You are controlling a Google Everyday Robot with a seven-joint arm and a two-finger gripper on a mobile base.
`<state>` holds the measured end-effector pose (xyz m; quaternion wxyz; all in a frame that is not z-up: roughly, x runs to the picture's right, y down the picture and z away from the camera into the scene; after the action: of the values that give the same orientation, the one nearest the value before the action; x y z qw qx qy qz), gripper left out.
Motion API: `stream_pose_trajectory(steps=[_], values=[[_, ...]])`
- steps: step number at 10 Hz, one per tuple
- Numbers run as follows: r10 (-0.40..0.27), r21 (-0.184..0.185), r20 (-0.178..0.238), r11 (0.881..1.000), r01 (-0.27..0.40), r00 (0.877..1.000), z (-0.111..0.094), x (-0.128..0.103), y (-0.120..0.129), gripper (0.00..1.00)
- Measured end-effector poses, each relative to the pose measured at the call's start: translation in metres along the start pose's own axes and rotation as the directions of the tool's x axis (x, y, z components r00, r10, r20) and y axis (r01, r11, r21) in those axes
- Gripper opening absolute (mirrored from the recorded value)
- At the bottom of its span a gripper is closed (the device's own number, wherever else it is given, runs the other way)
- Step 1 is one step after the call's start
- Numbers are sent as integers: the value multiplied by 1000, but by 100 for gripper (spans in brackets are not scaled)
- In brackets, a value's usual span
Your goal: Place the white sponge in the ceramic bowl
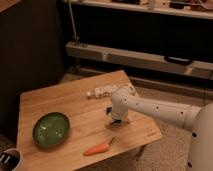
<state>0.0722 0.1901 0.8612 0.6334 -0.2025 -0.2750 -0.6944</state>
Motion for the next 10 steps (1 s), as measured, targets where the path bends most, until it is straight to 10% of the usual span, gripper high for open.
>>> stream_pose_trajectory(steps=[4, 7, 10], values=[[-54, -6, -45, 999, 54, 998, 5, 6, -21, 80], [-134, -110, -152, 987, 118, 979, 2, 9, -42, 80], [-152, -230, -176, 967, 110, 973, 2, 14, -37, 80]])
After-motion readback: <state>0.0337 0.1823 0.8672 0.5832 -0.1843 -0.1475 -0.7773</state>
